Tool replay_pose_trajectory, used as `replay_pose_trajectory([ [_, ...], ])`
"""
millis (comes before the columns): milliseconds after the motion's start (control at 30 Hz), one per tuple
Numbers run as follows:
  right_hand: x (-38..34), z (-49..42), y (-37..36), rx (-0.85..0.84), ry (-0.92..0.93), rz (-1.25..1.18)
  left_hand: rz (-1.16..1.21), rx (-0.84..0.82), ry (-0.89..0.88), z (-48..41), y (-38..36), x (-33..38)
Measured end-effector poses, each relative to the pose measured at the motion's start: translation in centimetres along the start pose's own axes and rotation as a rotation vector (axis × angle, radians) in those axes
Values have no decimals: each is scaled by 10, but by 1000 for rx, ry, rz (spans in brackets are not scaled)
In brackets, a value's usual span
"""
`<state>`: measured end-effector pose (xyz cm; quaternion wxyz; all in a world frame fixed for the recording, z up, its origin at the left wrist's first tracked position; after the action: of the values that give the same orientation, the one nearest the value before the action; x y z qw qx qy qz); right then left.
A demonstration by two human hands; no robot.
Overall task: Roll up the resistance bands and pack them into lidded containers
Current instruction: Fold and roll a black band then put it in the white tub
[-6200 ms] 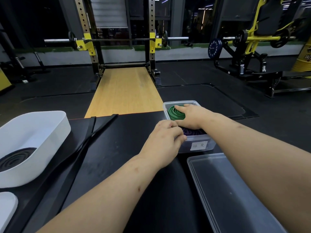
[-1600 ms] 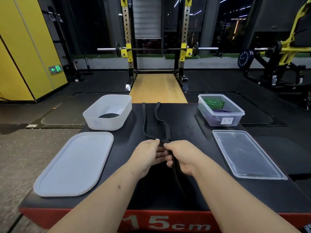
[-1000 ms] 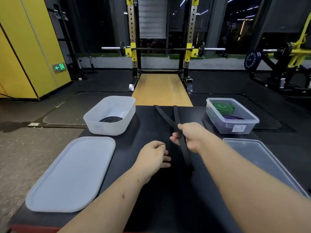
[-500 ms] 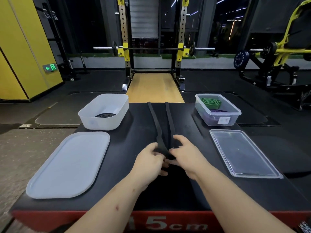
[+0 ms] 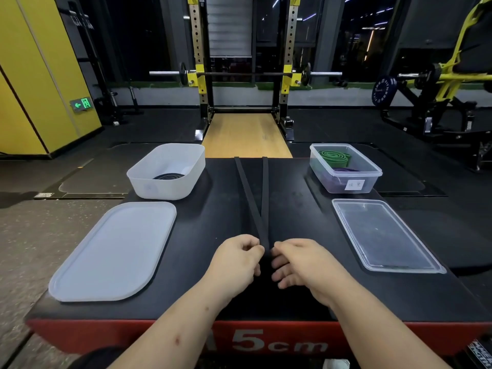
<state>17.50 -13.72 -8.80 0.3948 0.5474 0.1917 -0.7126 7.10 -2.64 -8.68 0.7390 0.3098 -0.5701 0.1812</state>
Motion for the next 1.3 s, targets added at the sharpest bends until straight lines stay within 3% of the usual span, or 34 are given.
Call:
replay_pose_trajectory([
  [200, -7, -16, 0, 10, 7, 136, -47, -69, 9, -1, -7, 1],
  [633, 1, -20, -2, 5, -48, 392, 9, -6, 92, -1, -7, -9],
  [867, 4, -17, -4, -79, -66, 296, 358, -35, 197, 10, -6, -14],
  [1067, 3, -12, -10, -109, -42, 134, 144, -10, 125, 10, 3, 1],
  [1300, 12, -6, -11, -204, -59, 223, -508, 142, -165, 1, 18, 23],
])
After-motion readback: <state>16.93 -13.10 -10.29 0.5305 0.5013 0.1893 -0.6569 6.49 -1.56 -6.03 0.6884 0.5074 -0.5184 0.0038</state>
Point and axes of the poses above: each hand's wrist, its own z-axis away from the middle knuckle, its own y-axis out of the back of the hand, x = y × z, the point moved 8 cm from there along -z, towards the middle knuckle, and after that the axes turned 1 degree about z, right-handed, at the moved point
